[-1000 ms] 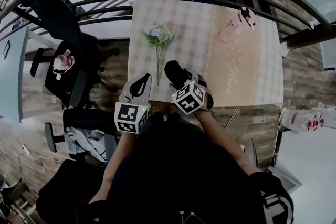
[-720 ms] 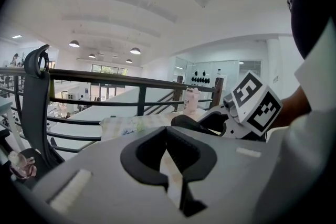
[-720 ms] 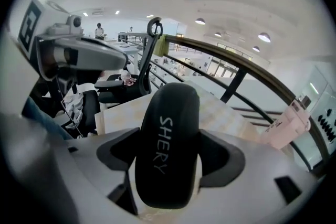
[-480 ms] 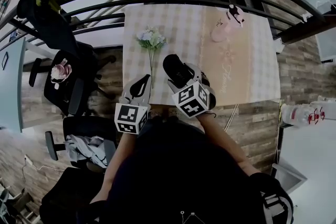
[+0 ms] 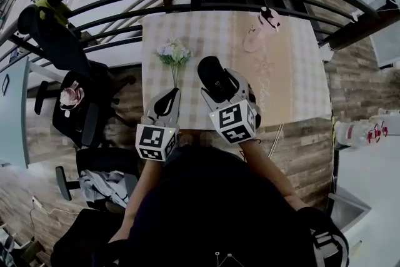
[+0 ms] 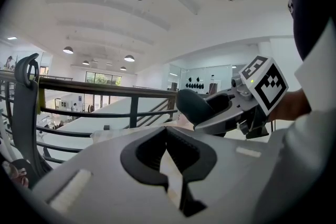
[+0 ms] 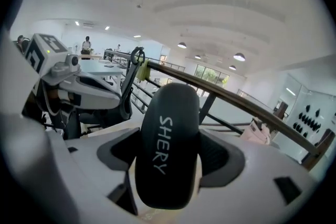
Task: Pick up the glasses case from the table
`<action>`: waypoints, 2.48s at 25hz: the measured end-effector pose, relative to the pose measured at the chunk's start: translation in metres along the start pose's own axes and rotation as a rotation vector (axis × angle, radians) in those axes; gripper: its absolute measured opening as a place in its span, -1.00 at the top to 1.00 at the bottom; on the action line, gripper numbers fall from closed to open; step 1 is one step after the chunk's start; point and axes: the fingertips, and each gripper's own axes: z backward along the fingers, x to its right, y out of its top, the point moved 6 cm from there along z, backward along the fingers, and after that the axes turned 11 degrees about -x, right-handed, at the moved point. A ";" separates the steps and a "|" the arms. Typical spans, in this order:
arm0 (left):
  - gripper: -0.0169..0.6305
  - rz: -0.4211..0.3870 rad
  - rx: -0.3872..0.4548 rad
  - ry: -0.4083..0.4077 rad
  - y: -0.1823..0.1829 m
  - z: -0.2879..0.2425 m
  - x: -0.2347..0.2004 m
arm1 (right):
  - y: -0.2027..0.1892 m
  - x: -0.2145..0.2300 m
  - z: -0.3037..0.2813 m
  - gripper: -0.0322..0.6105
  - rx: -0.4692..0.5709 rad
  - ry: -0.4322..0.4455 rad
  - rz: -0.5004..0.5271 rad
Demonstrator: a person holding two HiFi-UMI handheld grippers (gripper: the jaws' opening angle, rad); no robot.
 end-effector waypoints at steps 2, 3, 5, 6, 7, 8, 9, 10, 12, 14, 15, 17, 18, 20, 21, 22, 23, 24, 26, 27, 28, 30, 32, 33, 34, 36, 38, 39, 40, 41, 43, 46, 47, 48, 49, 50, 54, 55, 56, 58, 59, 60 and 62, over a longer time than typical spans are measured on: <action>0.91 -0.005 0.019 -0.003 0.007 0.001 0.001 | 0.006 0.006 0.009 -0.16 0.035 -0.027 -0.015; 0.91 -0.009 0.031 -0.004 0.012 0.002 0.002 | 0.008 0.009 0.014 -0.16 0.053 -0.041 -0.022; 0.91 -0.020 0.057 -0.003 0.022 0.005 0.004 | 0.014 0.015 0.024 -0.16 0.094 -0.072 -0.036; 0.91 -0.026 0.073 -0.002 0.028 0.007 0.005 | 0.017 0.018 0.029 -0.16 0.117 -0.086 -0.046; 0.91 -0.033 0.092 0.001 0.035 0.009 0.006 | 0.019 0.021 0.034 -0.16 0.142 -0.098 -0.059; 0.91 -0.041 0.112 0.004 0.042 0.011 0.007 | 0.022 0.023 0.039 -0.16 0.169 -0.108 -0.073; 0.91 -0.050 0.131 0.006 0.049 0.014 0.009 | 0.024 0.026 0.043 -0.16 0.196 -0.119 -0.084; 0.91 -0.058 0.149 0.007 0.056 0.016 0.011 | 0.027 0.029 0.048 -0.16 0.221 -0.133 -0.091; 0.91 -0.072 0.178 0.011 0.069 0.020 0.013 | 0.032 0.035 0.058 -0.16 0.266 -0.161 -0.101; 0.91 -0.085 0.202 0.020 0.082 0.024 0.015 | 0.037 0.040 0.068 -0.16 0.309 -0.183 -0.118; 0.91 -0.091 0.212 0.024 0.088 0.026 0.016 | 0.039 0.043 0.073 -0.16 0.332 -0.189 -0.133; 0.91 -0.104 0.233 0.034 0.101 0.029 0.017 | 0.044 0.049 0.083 -0.16 0.380 -0.200 -0.170; 0.91 -0.110 0.242 0.040 0.107 0.031 0.017 | 0.047 0.053 0.088 -0.16 0.404 -0.205 -0.189; 0.91 -0.116 0.262 0.053 0.119 0.034 0.016 | 0.051 0.059 0.097 -0.16 0.446 -0.221 -0.221; 0.91 -0.118 0.273 0.061 0.125 0.035 0.016 | 0.053 0.062 0.102 -0.16 0.463 -0.230 -0.234; 0.91 -0.121 0.283 0.069 0.130 0.037 0.016 | 0.054 0.065 0.105 -0.16 0.477 -0.239 -0.245; 0.91 -0.126 0.293 0.077 0.134 0.040 0.016 | 0.056 0.067 0.109 -0.16 0.491 -0.248 -0.255; 0.91 -0.132 0.304 0.087 0.138 0.042 0.017 | 0.057 0.070 0.114 -0.16 0.506 -0.257 -0.264; 0.91 -0.149 0.327 0.112 0.148 0.049 0.019 | 0.060 0.075 0.123 -0.16 0.536 -0.277 -0.276; 0.91 -0.160 0.339 0.127 0.154 0.052 0.021 | 0.061 0.079 0.127 -0.16 0.548 -0.288 -0.279; 0.91 -0.171 0.351 0.140 0.159 0.056 0.023 | 0.062 0.082 0.131 -0.16 0.559 -0.298 -0.284; 0.91 -0.193 0.367 0.165 0.169 0.062 0.026 | 0.063 0.088 0.139 -0.16 0.577 -0.314 -0.299; 0.91 -0.215 0.385 0.185 0.178 0.068 0.029 | 0.064 0.093 0.147 -0.16 0.597 -0.327 -0.314; 0.91 -0.224 0.394 0.193 0.182 0.070 0.030 | 0.066 0.095 0.151 -0.16 0.606 -0.334 -0.318; 0.91 -0.228 0.402 0.198 0.185 0.072 0.030 | 0.068 0.096 0.154 -0.16 0.615 -0.343 -0.318; 0.91 -0.224 0.412 0.201 0.189 0.075 0.030 | 0.071 0.099 0.161 -0.16 0.630 -0.361 -0.313; 0.91 -0.216 0.416 0.201 0.192 0.077 0.030 | 0.072 0.101 0.167 -0.16 0.648 -0.375 -0.314; 0.91 -0.210 0.416 0.200 0.193 0.078 0.030 | 0.073 0.102 0.169 -0.16 0.656 -0.381 -0.315; 0.91 -0.203 0.413 0.196 0.193 0.078 0.030 | 0.074 0.102 0.171 -0.16 0.661 -0.385 -0.314; 0.91 -0.195 0.408 0.190 0.194 0.078 0.029 | 0.075 0.103 0.173 -0.16 0.663 -0.389 -0.314; 0.91 -0.184 0.399 0.183 0.194 0.076 0.029 | 0.075 0.103 0.174 -0.16 0.663 -0.393 -0.313; 0.91 -0.179 0.395 0.184 0.193 0.076 0.028 | 0.074 0.104 0.175 -0.16 0.662 -0.396 -0.313; 0.91 -0.179 0.394 0.185 0.193 0.076 0.028 | 0.074 0.104 0.175 -0.16 0.661 -0.395 -0.313; 0.91 -0.179 0.393 0.185 0.193 0.076 0.028 | 0.074 0.104 0.175 -0.16 0.660 -0.394 -0.314; 0.91 -0.179 0.392 0.186 0.193 0.076 0.029 | 0.074 0.103 0.175 -0.16 0.659 -0.392 -0.315; 0.91 -0.179 0.392 0.186 0.193 0.077 0.029 | 0.073 0.103 0.175 -0.16 0.659 -0.391 -0.316; 0.91 -0.177 0.391 0.184 0.193 0.078 0.030 | 0.071 0.102 0.173 -0.16 0.661 -0.388 -0.322; 0.91 -0.176 0.391 0.183 0.193 0.078 0.030 | 0.070 0.102 0.173 -0.16 0.661 -0.388 -0.322; 0.91 -0.175 0.391 0.182 0.193 0.078 0.030 | 0.070 0.102 0.173 -0.16 0.658 -0.387 -0.321; 0.91 -0.175 0.390 0.181 0.193 0.078 0.031 | 0.071 0.102 0.175 -0.16 0.652 -0.388 -0.317; 0.91 -0.175 0.390 0.181 0.193 0.078 0.032 | 0.070 0.102 0.175 -0.16 0.651 -0.389 -0.316; 0.91 -0.175 0.390 0.180 0.193 0.078 0.032 | 0.070 0.103 0.176 -0.16 0.650 -0.390 -0.316; 0.91 -0.175 0.391 0.180 0.193 0.078 0.033 | 0.070 0.103 0.176 -0.16 0.649 -0.392 -0.316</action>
